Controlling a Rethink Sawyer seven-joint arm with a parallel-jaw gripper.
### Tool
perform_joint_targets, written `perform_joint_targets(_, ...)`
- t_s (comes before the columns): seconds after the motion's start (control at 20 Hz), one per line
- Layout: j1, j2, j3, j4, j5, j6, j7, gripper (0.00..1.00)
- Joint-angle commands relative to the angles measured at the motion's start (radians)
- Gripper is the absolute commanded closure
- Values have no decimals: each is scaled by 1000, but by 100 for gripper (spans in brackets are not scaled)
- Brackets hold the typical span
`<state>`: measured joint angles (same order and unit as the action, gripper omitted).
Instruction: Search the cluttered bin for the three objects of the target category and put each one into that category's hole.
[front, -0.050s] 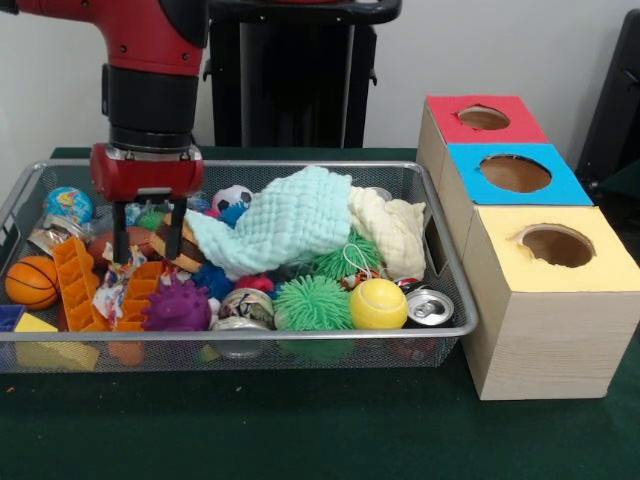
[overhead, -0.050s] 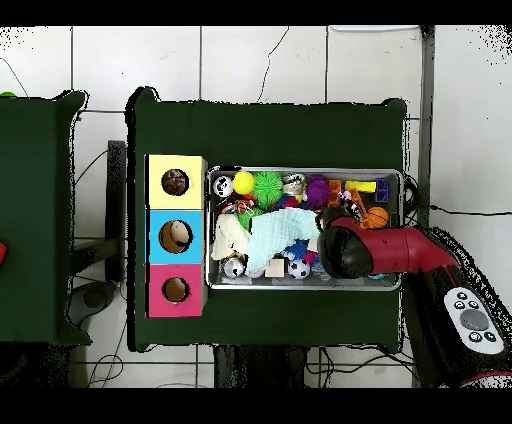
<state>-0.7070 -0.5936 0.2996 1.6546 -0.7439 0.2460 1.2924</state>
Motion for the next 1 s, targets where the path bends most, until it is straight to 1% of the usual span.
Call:
perform_joint_targets(0.05,-35,104,65,92,-27,69,-21,0)
perform_joint_targets(0.3,-59,153,47,73,-54,26,-11,0)
perform_joint_targets(0.4,-62,153,41,70,-67,27,-23,0)
perform_joint_targets(0.75,-102,138,70,66,-68,67,-81,0)
perform_joint_targets(1.0,-137,132,111,40,-68,121,-154,0)
